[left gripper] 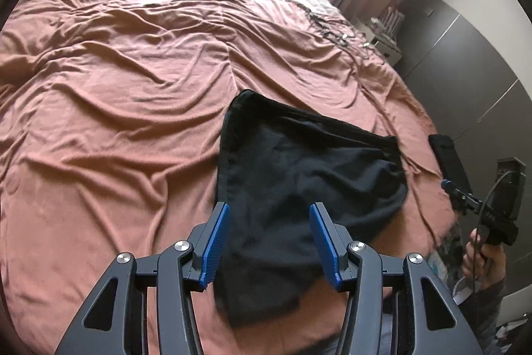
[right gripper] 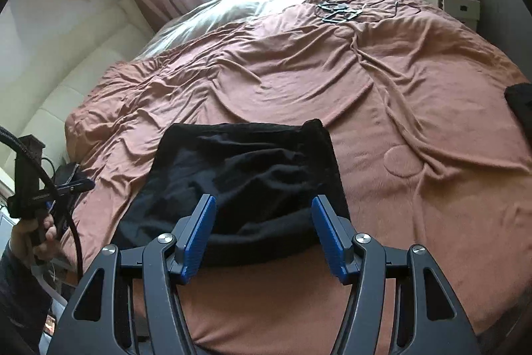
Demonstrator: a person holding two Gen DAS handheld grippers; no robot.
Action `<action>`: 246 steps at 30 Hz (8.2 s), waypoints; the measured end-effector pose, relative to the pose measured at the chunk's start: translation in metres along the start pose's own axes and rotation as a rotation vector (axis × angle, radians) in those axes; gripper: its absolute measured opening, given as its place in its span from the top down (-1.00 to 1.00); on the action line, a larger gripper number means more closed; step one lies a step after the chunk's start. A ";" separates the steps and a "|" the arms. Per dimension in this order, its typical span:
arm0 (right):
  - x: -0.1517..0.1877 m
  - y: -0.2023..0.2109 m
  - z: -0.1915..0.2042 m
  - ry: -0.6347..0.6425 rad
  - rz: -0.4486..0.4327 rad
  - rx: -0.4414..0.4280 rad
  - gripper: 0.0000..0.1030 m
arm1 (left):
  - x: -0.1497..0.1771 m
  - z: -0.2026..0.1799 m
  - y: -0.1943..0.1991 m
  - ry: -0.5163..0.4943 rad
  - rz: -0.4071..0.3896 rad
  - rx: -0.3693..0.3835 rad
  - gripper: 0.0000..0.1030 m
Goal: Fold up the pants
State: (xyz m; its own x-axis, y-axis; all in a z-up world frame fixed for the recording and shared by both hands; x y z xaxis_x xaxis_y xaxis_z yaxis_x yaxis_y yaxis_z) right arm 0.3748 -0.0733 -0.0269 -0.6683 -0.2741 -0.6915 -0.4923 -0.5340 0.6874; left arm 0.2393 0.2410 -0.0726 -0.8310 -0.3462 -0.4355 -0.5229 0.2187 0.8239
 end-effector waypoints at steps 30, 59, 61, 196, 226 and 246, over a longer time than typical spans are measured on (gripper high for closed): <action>0.032 -0.049 0.077 0.127 0.144 0.000 0.16 | 0.094 0.050 -0.042 0.203 0.044 0.234 -0.03; 0.029 -0.161 0.060 0.090 0.210 0.018 0.16 | 0.100 0.059 -0.083 0.182 0.123 0.340 -0.03; 0.029 -0.159 0.057 0.087 0.210 0.011 0.16 | 0.104 0.062 -0.079 0.192 0.143 0.356 -0.03; -0.004 -0.212 0.084 0.032 0.286 -0.049 1.00 | 0.060 0.074 -0.097 0.591 -0.001 0.375 0.80; 0.029 -0.098 0.004 -0.132 0.130 -0.237 1.00 | -0.035 -0.072 -0.075 0.267 -0.018 0.385 0.81; 0.053 -0.036 -0.063 -0.254 0.060 -0.235 0.96 | -0.052 -0.174 -0.145 0.134 0.121 0.388 0.81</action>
State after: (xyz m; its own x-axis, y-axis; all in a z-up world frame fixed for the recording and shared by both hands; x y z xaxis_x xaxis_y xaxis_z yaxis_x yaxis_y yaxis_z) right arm 0.3919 -0.1191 -0.1026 -0.8242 -0.1190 -0.5537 -0.3255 -0.7006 0.6350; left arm 0.3910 0.0690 -0.1061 -0.8721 -0.4066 -0.2722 -0.4771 0.5836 0.6571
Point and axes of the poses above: each gripper's, at about its wrist camera, not at the fingertips, and y roughly against the way its jaws point, z to its left, x to its underside, the point moved 3 cm from there along -y, roughly the way its jaws point, and after that the axes turned 6 degrees about z, right-handed, at the moved point
